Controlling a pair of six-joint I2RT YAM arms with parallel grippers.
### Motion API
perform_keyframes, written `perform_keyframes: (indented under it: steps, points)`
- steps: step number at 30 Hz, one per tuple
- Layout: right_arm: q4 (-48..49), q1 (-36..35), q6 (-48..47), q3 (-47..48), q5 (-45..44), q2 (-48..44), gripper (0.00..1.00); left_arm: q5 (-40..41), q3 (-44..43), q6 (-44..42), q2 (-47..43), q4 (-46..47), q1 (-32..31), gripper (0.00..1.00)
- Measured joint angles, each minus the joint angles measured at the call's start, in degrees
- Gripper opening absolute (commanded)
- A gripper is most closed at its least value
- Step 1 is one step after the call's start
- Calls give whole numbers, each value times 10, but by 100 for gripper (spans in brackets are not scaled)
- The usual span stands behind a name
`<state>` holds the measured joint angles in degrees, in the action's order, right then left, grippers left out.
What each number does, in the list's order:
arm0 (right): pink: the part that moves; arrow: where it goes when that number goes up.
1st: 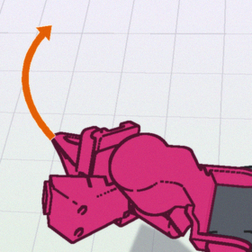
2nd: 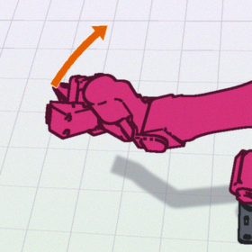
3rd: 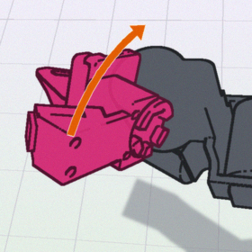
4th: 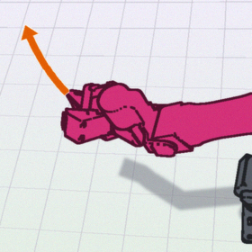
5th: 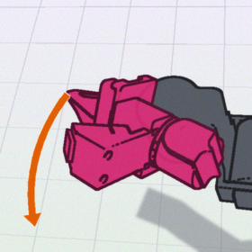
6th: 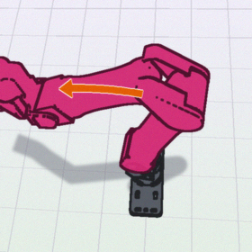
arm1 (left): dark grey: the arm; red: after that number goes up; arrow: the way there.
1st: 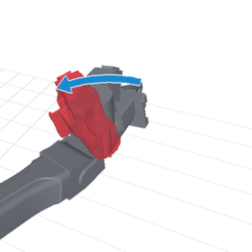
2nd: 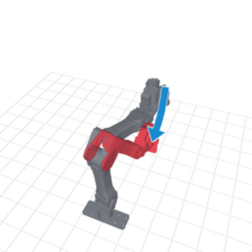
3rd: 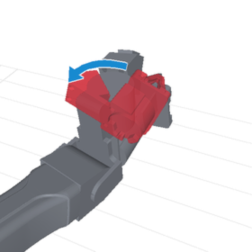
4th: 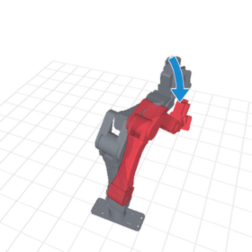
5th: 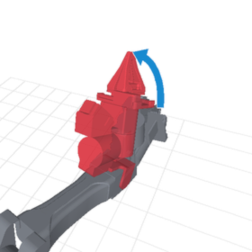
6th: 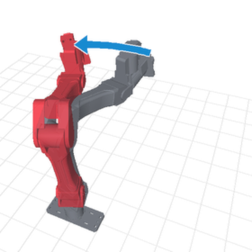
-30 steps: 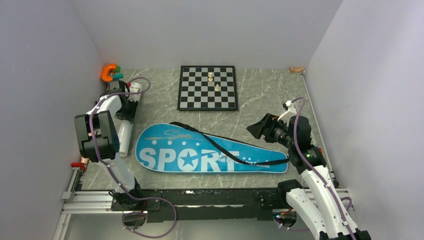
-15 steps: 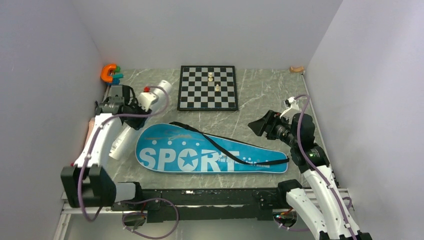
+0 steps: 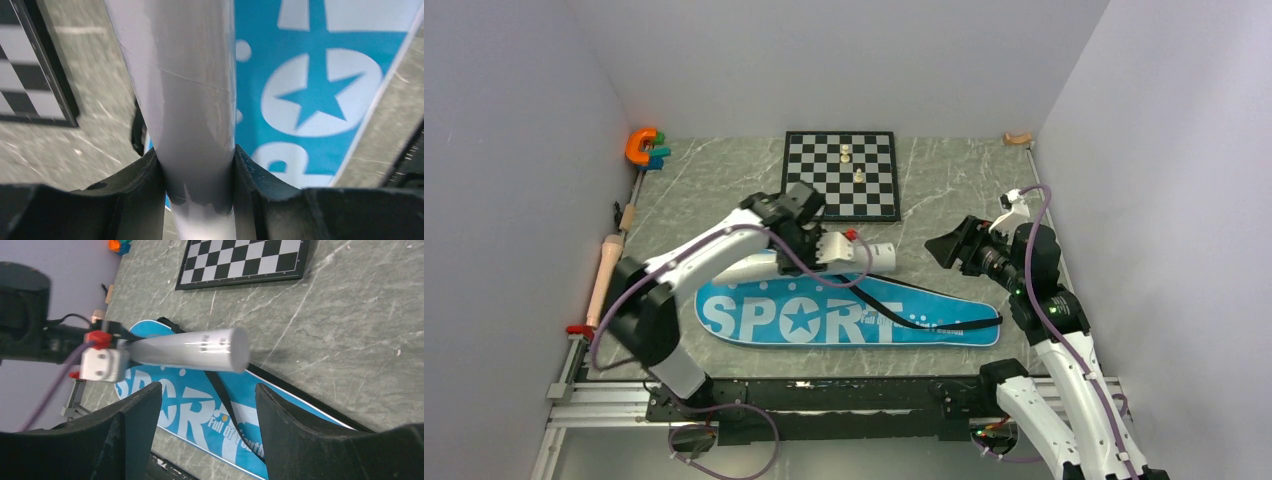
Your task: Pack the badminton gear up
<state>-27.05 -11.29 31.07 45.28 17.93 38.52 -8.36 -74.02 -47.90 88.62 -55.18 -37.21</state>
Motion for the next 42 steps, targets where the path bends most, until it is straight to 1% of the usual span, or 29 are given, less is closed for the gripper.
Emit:
perform_keyframes:
  steps: [5, 10, 13, 15, 16, 17, 19, 20, 21, 22, 23, 25, 29, 32, 35, 38, 40, 42]
  points:
    - [-4, 0, 0, 0, -12, 0, 71, 42, -103, -55, 132, -2, -53, 32]
    - [-8, 0, 0, 0, -20, -7, 71, 52, -200, -86, 219, 7, -80, 32]
    - [-9, 0, 0, 0, -26, -7, 72, 52, -229, -88, 252, 32, -85, 34]
    - [-9, 0, 0, 0, -27, -7, 73, 52, -226, -86, 264, 49, -85, 36]
    - [-9, 0, 0, 0, -27, -7, 74, 52, -219, -85, 266, 60, -85, 39]
    - [-8, 0, 0, 0, -28, -7, 76, 52, -211, -84, 266, 68, -85, 47]
    - [-8, 0, 0, -2, -31, -6, 79, 53, -188, -83, 266, 84, -86, 57]
    - [-8, 0, 0, -3, -32, -5, 80, 57, -174, -79, 266, 95, -87, 64]
    - [-8, 0, 0, -5, -35, -5, 82, 61, -166, -78, 266, 101, -88, 77]
    - [-7, 0, 0, -6, -38, -3, 83, 66, -161, -75, 266, 108, -89, 95]
    - [-7, 0, 0, -7, -41, -2, 84, 69, -159, -65, 266, 114, -90, 99]
    - [-7, 0, 0, -8, -47, 0, 85, 71, -159, -51, 266, 122, -90, 99]
    - [-7, 0, 0, -8, -60, 2, 87, 72, -151, -24, 253, 132, -90, 99]
    - [-8, 0, 0, -8, -71, 2, 88, 71, -133, -6, 217, 132, -91, 99]
    - [-9, 0, -2, -8, -85, 2, 89, 72, -106, 17, 155, 134, -90, 99]
    - [-11, 0, -6, -7, -97, 6, 89, 70, -77, 40, 74, 133, -81, 99]
    - [-14, 0, -9, -3, -110, 14, 90, 63, -72, 56, 24, 125, -61, 99]
    - [-17, 0, -12, 2, -126, 24, 90, 42, -73, 76, -21, 121, -18, 99]
